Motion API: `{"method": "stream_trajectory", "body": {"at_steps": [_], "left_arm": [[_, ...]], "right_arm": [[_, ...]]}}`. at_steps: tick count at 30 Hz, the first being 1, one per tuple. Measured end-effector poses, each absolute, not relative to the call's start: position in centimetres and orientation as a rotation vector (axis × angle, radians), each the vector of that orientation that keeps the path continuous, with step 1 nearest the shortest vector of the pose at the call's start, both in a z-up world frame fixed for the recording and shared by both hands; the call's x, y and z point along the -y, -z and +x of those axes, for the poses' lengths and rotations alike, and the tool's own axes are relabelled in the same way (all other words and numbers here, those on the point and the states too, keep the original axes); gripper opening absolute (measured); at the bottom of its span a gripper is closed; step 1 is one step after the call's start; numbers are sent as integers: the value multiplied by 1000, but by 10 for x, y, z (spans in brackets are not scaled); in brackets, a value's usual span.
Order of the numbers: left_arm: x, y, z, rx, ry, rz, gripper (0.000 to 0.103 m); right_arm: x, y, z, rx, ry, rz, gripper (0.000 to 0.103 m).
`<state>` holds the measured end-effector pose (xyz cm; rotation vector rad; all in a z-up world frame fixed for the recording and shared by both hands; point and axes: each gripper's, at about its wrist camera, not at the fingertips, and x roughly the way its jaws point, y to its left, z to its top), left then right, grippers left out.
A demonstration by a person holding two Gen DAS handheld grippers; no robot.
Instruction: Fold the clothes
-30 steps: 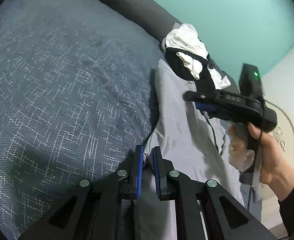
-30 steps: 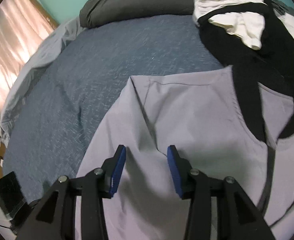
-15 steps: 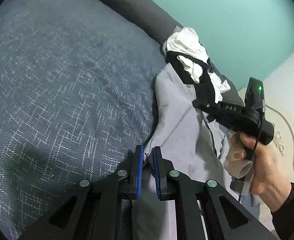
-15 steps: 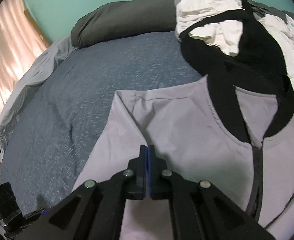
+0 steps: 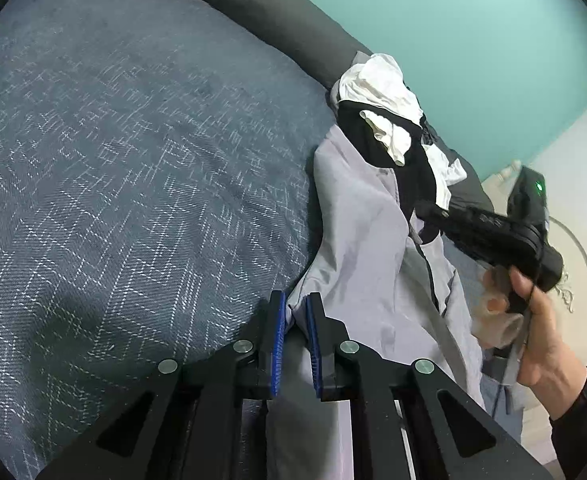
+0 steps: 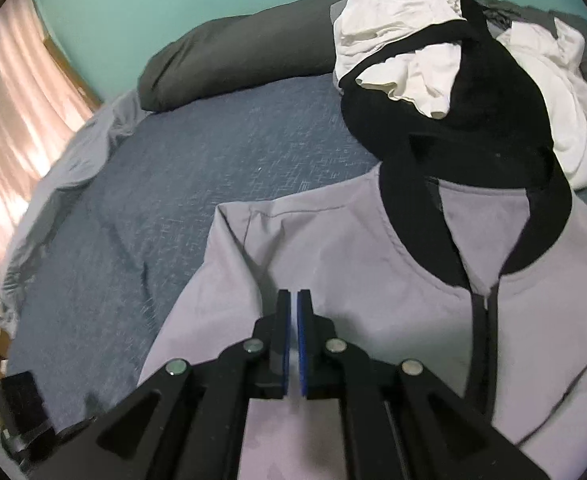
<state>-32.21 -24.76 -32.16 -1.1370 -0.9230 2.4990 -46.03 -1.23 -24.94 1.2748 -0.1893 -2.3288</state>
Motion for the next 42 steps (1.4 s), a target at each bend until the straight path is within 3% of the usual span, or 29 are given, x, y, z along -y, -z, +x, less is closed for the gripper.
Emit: {"method": "stream_trajectory", "body": {"at_steps": [1,3,21,39,42], "left_arm": [[248,321,-322,918,-2502,-1139,12],[247,321,-321,909,-2506,-1143,12],[257,286,-291,849,-2617,-1131,13],[235,243,-196,608,-2462,-1368,13],[233,240,-175,554,-2443,-1420,13]], "right_arm": [[9,251,-458,165,2312,1296,19],[1,252,-449,73,2314,1331,25],[-213,269,-245,298,2462,1513,29],[-262,300,-167,323,2408,1616,30],[-275,289,-155,443,2415,1563,30]]}}
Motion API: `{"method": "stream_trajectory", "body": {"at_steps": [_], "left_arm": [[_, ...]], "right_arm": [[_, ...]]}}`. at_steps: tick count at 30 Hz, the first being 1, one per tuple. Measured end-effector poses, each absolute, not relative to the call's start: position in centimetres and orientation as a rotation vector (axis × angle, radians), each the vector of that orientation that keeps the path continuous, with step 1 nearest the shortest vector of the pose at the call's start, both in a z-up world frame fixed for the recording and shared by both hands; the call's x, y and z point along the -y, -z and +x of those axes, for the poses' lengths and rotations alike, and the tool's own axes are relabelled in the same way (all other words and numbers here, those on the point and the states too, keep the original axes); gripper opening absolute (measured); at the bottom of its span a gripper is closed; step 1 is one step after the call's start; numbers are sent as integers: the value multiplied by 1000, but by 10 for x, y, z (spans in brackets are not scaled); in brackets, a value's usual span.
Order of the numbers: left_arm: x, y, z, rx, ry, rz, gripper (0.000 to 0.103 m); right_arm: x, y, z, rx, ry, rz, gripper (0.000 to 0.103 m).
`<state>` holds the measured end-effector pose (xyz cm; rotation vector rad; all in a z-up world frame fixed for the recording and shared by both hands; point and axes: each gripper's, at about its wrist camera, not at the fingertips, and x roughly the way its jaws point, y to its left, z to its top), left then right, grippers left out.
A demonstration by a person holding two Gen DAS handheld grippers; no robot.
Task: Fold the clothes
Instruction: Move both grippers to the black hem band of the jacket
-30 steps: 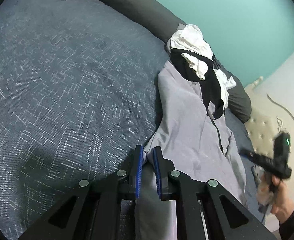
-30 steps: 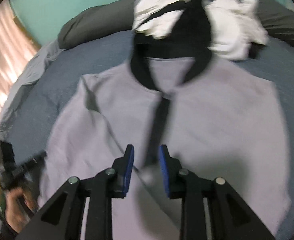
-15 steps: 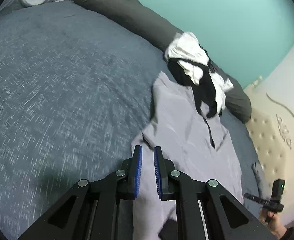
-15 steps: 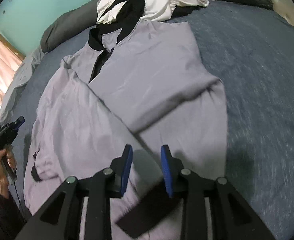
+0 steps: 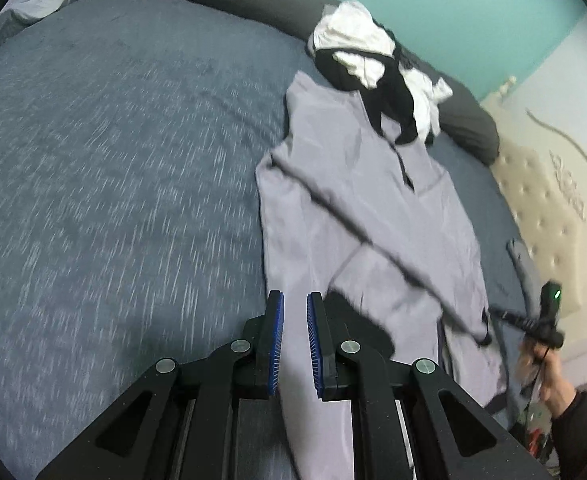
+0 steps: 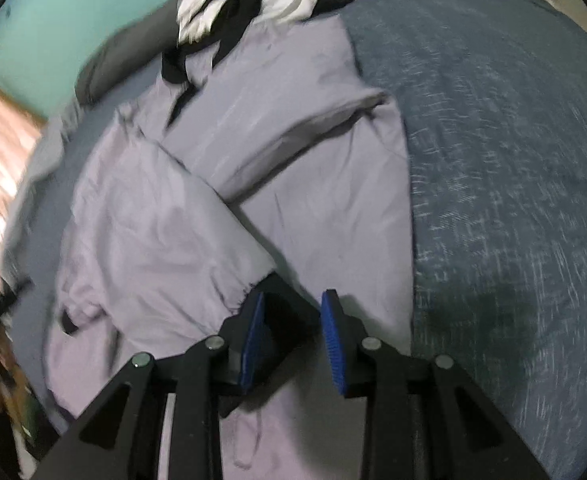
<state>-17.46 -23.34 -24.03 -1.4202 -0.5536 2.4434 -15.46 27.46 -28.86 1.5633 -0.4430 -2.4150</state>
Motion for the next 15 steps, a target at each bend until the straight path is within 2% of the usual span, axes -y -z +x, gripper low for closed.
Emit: {"method": "stream_trajectory", "body": {"at_steps": [2,5,8,10,12,15], "left_arm": [[230,242,-161,543,-2410,-1450,16],[219,248,-140,487,-2353,-1519,19],[212,251,-124,455,-2311,-1564,19],[209,255,-114,457,-2270,-1602,21],[206,258,-105,446,-2249,-1631,33],[200,261,-93,403,-2240,-1656,36]], "right_arm": [[-278,281,-143,430,2405,1561,30],[-278,271,-124,276,2406,1591,30],[-286,265,-102,285,2363,1608,30],[-290,261,-85,287,2362,1622,37],[-296,260,-70,296,2344,1648,44],[-298,266,-55,346,2276,1705,50]]}}
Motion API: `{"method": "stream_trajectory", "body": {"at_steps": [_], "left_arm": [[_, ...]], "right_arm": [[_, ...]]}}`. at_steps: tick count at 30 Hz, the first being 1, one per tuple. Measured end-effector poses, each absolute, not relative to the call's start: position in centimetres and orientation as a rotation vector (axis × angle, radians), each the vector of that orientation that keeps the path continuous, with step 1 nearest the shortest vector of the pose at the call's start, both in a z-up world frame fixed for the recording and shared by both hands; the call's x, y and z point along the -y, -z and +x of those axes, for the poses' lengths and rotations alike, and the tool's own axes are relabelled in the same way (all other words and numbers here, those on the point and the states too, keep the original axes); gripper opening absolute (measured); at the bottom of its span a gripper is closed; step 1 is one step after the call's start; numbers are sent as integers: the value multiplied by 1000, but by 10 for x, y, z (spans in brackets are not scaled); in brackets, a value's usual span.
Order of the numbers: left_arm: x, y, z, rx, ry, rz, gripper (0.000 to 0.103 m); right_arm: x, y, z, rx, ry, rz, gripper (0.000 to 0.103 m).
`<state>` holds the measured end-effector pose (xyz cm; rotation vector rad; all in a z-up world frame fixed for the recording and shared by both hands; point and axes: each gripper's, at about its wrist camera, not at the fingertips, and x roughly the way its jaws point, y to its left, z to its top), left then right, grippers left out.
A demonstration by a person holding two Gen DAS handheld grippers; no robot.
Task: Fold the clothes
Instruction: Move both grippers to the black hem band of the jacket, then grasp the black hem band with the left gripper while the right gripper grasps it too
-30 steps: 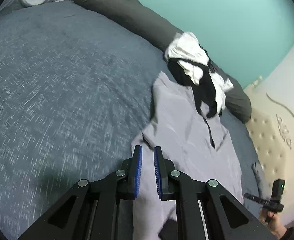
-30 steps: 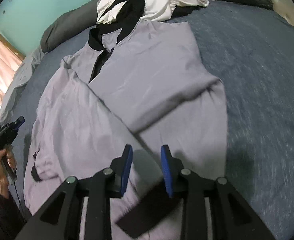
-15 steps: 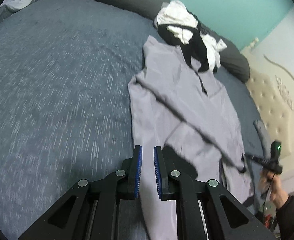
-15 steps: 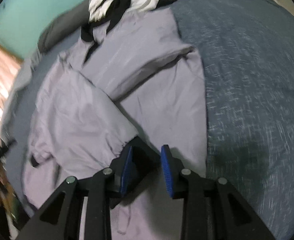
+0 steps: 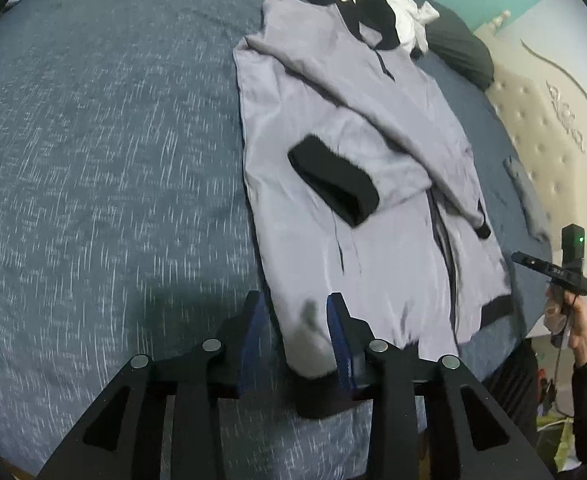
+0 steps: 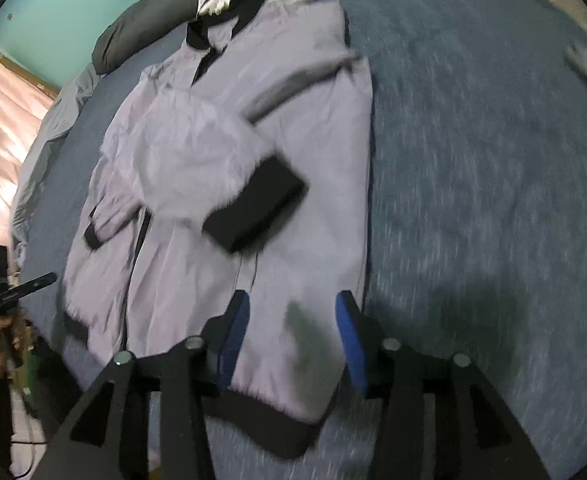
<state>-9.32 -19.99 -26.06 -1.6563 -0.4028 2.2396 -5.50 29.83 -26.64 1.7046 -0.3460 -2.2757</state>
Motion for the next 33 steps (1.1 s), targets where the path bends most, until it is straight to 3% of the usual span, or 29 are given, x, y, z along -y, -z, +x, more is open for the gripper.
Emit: {"method": "stream_trajectory", "body": {"at_steps": [6,9,31,33], "left_arm": [[193,267,-84,422,-2185,-1688,38],[190,273,-80,415,-2171,-1715,38],[189,298,-67,524,-2062,-1757,38],[185,300,-67,498,-2038,-1767,44]], "right_arm": [[-306,278,-24,387,2237,1788,53],[-308,280,-14,421,2218,1802,59],[-288,304,-9,490,2107,1870,59],[-288,305,-10,483,2102,1870,59]]}}
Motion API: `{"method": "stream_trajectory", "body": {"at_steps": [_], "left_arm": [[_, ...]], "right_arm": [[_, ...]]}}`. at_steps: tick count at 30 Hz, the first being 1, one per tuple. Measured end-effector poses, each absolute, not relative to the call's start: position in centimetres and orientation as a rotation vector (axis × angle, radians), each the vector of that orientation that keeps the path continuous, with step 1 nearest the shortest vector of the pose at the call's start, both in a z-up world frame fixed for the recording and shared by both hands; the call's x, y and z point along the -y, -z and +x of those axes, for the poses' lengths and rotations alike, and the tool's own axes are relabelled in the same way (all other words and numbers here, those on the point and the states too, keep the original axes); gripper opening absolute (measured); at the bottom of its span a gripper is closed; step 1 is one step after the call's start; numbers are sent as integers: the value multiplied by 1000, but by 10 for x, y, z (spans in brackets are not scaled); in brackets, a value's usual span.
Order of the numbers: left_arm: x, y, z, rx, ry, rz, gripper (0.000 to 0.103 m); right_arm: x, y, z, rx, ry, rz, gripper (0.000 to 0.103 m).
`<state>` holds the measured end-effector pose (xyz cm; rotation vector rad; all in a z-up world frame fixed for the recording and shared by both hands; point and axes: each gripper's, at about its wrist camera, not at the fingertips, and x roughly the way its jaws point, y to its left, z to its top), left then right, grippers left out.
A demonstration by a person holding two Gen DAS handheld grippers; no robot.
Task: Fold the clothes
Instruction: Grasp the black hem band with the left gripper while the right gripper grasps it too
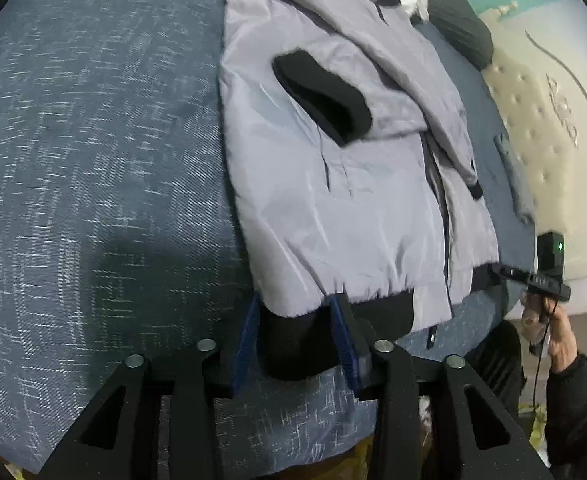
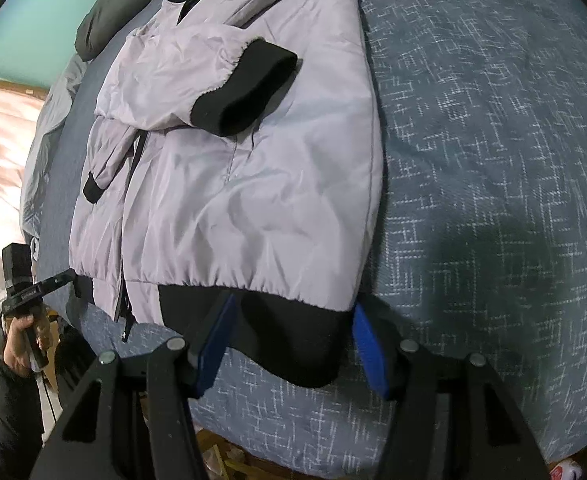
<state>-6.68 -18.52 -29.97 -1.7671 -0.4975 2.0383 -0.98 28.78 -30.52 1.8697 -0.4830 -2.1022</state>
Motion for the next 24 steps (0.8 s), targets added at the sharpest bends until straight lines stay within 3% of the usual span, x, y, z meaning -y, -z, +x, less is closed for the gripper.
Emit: {"method": "stream_trajectory", "body": {"at_steps": [13,19,21,22,24], "left_arm": [[189,315,-71,569,-1963,-1799,45],[177,316,-64,526,-1971,-1788,46],[176,315,-63,511,-1979,-1780,45],[173,314,-63,499,-1983,-1773,41],[167,310,-61,468,-1992,-1754,21]], "right_arm": [[-293,311,-9,522,2103,1861,59],[-287,308,-10,490,2119,1843,61],[-283,309,-6,469,2128,1841,57],[-282,308,-5,456,2133,1836,51],[-281,307,-2,447,2143,1823,40]]}}
